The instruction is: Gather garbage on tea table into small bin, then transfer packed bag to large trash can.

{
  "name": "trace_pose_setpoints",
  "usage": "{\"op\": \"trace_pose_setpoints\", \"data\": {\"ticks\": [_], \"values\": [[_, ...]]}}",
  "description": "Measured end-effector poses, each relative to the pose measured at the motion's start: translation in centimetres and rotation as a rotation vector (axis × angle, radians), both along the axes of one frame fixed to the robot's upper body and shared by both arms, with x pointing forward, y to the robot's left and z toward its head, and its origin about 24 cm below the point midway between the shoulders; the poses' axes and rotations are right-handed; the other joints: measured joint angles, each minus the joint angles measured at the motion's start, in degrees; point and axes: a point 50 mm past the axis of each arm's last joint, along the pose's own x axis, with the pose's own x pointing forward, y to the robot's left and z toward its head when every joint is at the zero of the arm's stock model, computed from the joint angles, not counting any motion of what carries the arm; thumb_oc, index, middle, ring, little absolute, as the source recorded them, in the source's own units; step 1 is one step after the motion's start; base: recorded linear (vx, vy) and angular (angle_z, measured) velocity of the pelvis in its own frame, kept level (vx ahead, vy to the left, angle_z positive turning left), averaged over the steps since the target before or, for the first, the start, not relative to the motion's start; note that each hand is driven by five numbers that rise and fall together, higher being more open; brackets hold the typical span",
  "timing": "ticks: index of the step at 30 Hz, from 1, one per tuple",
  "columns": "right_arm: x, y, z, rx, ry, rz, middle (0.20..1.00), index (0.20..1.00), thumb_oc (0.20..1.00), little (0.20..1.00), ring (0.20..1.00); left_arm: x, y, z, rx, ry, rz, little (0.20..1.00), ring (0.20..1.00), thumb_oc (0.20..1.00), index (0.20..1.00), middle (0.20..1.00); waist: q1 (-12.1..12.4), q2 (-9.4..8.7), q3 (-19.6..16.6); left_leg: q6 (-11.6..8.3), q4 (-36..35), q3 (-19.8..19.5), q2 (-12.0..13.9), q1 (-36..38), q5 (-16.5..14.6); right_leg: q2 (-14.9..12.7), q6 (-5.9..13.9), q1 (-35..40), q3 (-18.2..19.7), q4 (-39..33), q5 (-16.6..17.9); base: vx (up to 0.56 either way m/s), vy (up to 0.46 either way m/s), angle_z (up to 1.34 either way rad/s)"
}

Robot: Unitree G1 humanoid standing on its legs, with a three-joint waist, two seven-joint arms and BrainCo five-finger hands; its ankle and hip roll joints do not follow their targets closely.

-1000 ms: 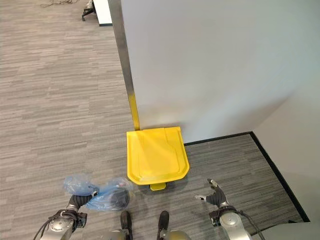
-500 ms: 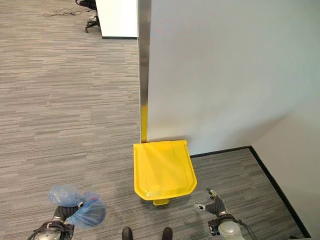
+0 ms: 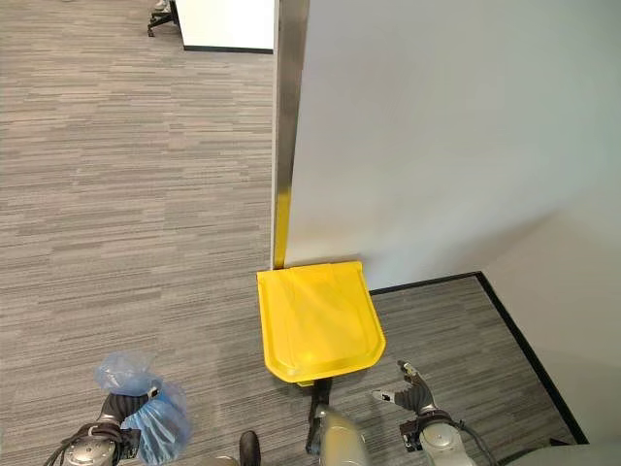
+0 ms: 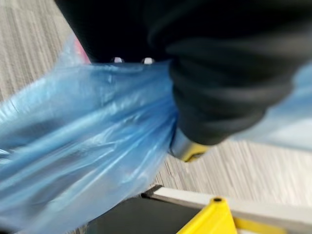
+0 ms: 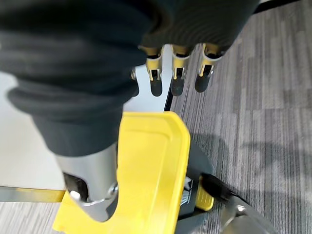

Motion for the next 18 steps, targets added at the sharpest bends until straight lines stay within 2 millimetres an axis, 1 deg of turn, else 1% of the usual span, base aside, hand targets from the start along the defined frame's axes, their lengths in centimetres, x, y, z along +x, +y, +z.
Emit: {"op": "trace_pose_setpoints", "data": {"ticks": [1,2,3,4,5,7,9,11,13,14,16,18], "values": [[-0.2,-0.2,-0.1,-0.001,0.003,-0.008,1.000,1.000,1.000,1.000,1.000,0.7,-0.2,0.2,-0.003,-0.016,-0.011,0.200,0.200,0.200,0.200,0.200,-0.04,0.24,0.03,-1.38,0.14,-2.24,0.40,0.87,-0.94,0.51,-0.86,4.47,0.51,-4.61,0.22,0.26,-0.098,0.57],[-0.1,-0.3,-0.1,-0.004,0.008,-0.015,1.000,1.000,1.000,1.000,1.000,1.0,-0.5,0.3,-0.011,-0.026,-0.012,0.200,0.200,0.200,0.200,0.200,0.08,1.42,0.63,-2.40,0.16,-2.95,1.45,1.50,-0.95,1.44,-1.08,5.97,-0.10,-5.87,0.38,0.29,-0.127,0.55],[0.2,-0.5,0.1,-0.005,-0.001,-0.021,1.000,1.000,1.000,1.000,1.000,1.2,-0.7,0.3,-0.017,-0.032,-0.012,0.200,0.200,0.200,0.200,0.200,0.02,2.40,0.92,-3.68,0.69,-3.66,2.46,1.96,-1.46,2.45,-1.76,7.23,-0.19,-6.19,0.95,0.16,-0.108,0.33],[0.4,-0.8,0.3,-0.012,-0.020,-0.042,1.000,1.000,1.000,1.000,1.000,1.2,-0.9,0.2,-0.023,-0.035,-0.011,0.200,0.200,0.200,0.200,0.200,-0.22,2.97,0.69,-4.83,1.46,-4.57,3.44,2.36,-2.21,3.31,-3.17,7.73,-0.64,-5.65,1.85,0.17,-0.121,0.22],[1.3,-1.7,1.2,-0.021,-0.068,-0.094,1.000,1.000,1.000,1.000,1.000,1.2,-0.8,0.3,-0.022,-0.042,-0.009,0.200,0.200,0.200,0.200,0.200,-0.49,3.52,0.52,-6.04,1.91,-4.95,5.17,3.12,-2.99,5.08,-4.50,8.94,-1.63,-5.63,1.81,0.12,-0.101,0.11],[2.1,-2.5,2.0,-0.043,-0.104,-0.105,1.000,1.000,1.000,1.000,1.000,1.5,-0.9,0.4,-0.025,-0.050,-0.010,0.200,0.200,0.200,0.200,0.200,-0.88,3.37,0.41,-6.34,1.85,-4.93,6.26,3.75,-3.17,6.43,-5.07,9.45,-1.67,-5.67,1.36,0.08,-0.050,-0.10],[3.0,-2.8,2.7,-0.041,-0.139,-0.105,1.000,1.000,1.000,1.000,1.000,1.9,-1.0,0.6,-0.025,-0.061,-0.012,0.200,0.200,0.200,0.200,0.200,-1.31,3.37,0.40,-6.91,1.78,-4.68,7.01,3.82,-3.53,7.21,-5.14,9.29,-1.63,-5.68,1.31,0.02,-0.004,-0.17],[3.0,-2.6,2.7,-0.039,-0.139,-0.099,1.000,1.000,1.000,1.000,1.000,2.4,-1.1,0.9,-0.026,-0.078,-0.018,0.200,0.200,0.200,0.200,0.200,-1.78,3.23,0.32,-7.01,1.75,-4.46,6.99,4.12,-3.60,7.60,-5.16,9.28,-1.34,-5.67,1.32,-0.01,0.015,-0.14],[3.2,-2.0,2.6,-0.027,-0.140,-0.082,1.000,1.000,1.000,1.000,1.000,2.3,-1.1,0.9,-0.026,-0.079,-0.016,0.200,0.200,0.200,0.200,0.200,-1.87,3.10,0.06,-7.49,0.47,-3.92,6.95,5.45,-3.98,7.87,-5.41,9.23,0.04,-5.58,1.53,-0.04,0.032,-0.33],[3.2,-1.7,2.5,-0.026,-0.135,-0.069,1.000,1.000,1.000,1.000,1.000,2.3,-1.1,0.9,-0.026,-0.079,-0.018,0.200,0.200,0.200,0.200,0.200,-2.05,3.05,0.02,-7.58,0.04,-3.90,6.80,5.72,-4.33,7.83,-5.41,9.23,0.36,-5.58,1.55,-0.06,0.044,-0.28],[3.0,-1.1,2.2,-0.017,-0.117,-0.041,1.000,1.000,1.000,1.000,1.000,2.1,-1.0,0.8,-0.026,-0.075,-0.018,0.200,0.200,0.200,0.200,0.200,-2.13,2.21,-0.51,-7.47,-0.08,-3.46,5.89,5.80,-4.30,7.21,-4.75,8.98,1.44,-5.56,1.50,-0.04,0.029,-0.19],[2.3,-0.6,1.6,-0.010,-0.090,-0.023,1.000,1.000,1.000,1.000,1.000,1.8,-1.0,0.6,-0.027,-0.064,-0.017,0.200,0.200,0.200,0.200,0.200,-2.15,1.54,-1.53,-6.96,-0.02,-3.05,5.22,5.46,-4.21,6.29,-4.53,8.33,1.75,-5.26,1.66,-0.03,0.032,-0.13]]}}
